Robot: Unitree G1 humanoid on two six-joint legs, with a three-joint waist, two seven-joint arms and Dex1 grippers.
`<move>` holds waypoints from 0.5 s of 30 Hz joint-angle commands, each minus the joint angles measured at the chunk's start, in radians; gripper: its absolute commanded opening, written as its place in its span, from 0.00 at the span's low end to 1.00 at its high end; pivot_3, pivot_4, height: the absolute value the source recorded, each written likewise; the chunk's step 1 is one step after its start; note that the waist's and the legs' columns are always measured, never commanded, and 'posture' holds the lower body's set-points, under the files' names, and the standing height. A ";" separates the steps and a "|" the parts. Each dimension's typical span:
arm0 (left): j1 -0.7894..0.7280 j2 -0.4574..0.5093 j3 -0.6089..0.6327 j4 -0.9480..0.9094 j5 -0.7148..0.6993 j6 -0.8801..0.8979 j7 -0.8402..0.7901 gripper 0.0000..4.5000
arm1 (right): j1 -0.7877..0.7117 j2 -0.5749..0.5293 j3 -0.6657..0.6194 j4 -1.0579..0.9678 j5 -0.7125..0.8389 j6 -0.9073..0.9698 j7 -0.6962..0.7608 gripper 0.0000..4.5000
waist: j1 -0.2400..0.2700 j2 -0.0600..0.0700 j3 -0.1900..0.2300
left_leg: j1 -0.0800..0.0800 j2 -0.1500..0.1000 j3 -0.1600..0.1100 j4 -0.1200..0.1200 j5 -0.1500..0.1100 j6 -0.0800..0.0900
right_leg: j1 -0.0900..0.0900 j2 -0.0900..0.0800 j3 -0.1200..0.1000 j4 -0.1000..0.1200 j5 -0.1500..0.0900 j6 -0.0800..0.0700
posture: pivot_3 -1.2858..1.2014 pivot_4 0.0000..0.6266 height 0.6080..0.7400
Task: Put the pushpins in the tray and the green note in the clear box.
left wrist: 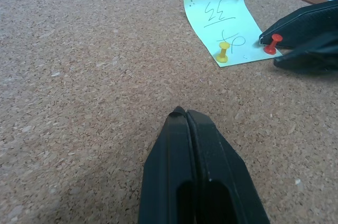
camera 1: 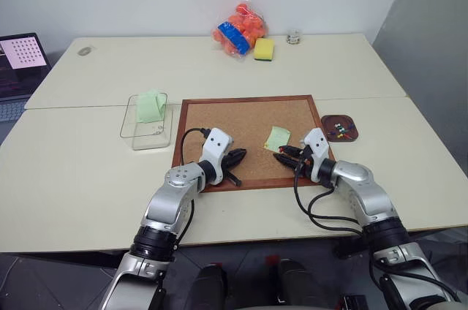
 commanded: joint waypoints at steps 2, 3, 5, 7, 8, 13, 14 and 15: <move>0.024 -0.007 -0.024 0.021 0.011 0.029 0.005 0.00 | -0.026 0.012 -0.007 -0.002 -0.006 -0.021 0.005 0.00 | 0.000 0.000 0.000 | 0.000 0.000 0.000 0.000 0.000 0.000 | 0.000 0.000 0.000 0.000 0.000 0.000 | 0.52 0.24 1.00; 0.025 -0.007 -0.024 0.020 0.011 0.030 0.005 0.00 | -0.027 0.013 -0.009 -0.001 -0.009 -0.024 0.002 0.00 | 0.000 0.000 0.000 | 0.000 0.000 0.000 0.000 0.000 0.000 | 0.000 0.000 0.000 0.000 0.000 0.000 | 0.52 0.24 1.00; 0.027 -0.007 -0.024 0.018 0.010 0.031 0.005 0.00 | -0.026 0.016 -0.016 -0.004 -0.008 -0.037 0.001 0.00 | 0.000 0.000 0.000 | 0.000 0.000 0.000 0.000 0.000 0.000 | 0.000 0.000 0.000 0.000 0.000 0.000 | 0.52 0.24 1.00; 0.027 -0.007 -0.024 0.017 0.010 0.031 0.006 0.00 | -0.025 0.024 -0.032 -0.016 0.005 -0.051 0.002 0.00 | 0.000 0.000 0.000 | 0.000 0.000 0.000 0.000 0.000 0.000 | 0.000 0.000 0.000 0.000 0.000 0.000 | 0.52 0.24 1.00; 0.027 -0.007 -0.024 0.018 0.010 0.031 0.006 0.00 | -0.025 0.028 -0.040 -0.023 0.013 -0.055 0.002 0.00 | 0.000 0.000 0.000 | 0.000 0.000 0.000 0.000 0.000 0.000 | 0.000 0.000 0.000 0.000 0.000 0.000 | 0.52 0.24 1.00; 0.030 -0.004 -0.020 0.020 0.010 0.029 0.008 0.00 | -0.017 0.033 -0.111 -0.133 0.094 -0.005 -0.006 0.00 | -0.001 0.000 0.000 | 0.000 0.000 0.000 0.000 0.000 0.000 | 0.000 0.000 0.000 0.000 0.000 0.000 | 0.52 0.24 1.00; 0.030 -0.004 -0.020 0.021 0.010 0.028 0.008 0.00 | -0.010 0.031 -0.123 -0.162 0.114 0.016 -0.006 0.00 | 0.000 0.000 0.000 | 0.000 0.000 0.000 0.000 0.000 0.000 | 0.000 0.000 0.000 0.000 0.000 0.000 | 0.52 0.24 1.00; 0.031 -0.004 -0.019 0.021 0.009 0.028 0.008 0.00 | -0.001 0.029 -0.130 -0.192 0.132 0.038 -0.005 0.00 | 0.000 0.000 0.000 | 0.000 0.000 0.000 0.000 0.000 0.000 | 0.000 0.000 0.000 0.000 0.000 0.000 | 0.52 0.24 1.00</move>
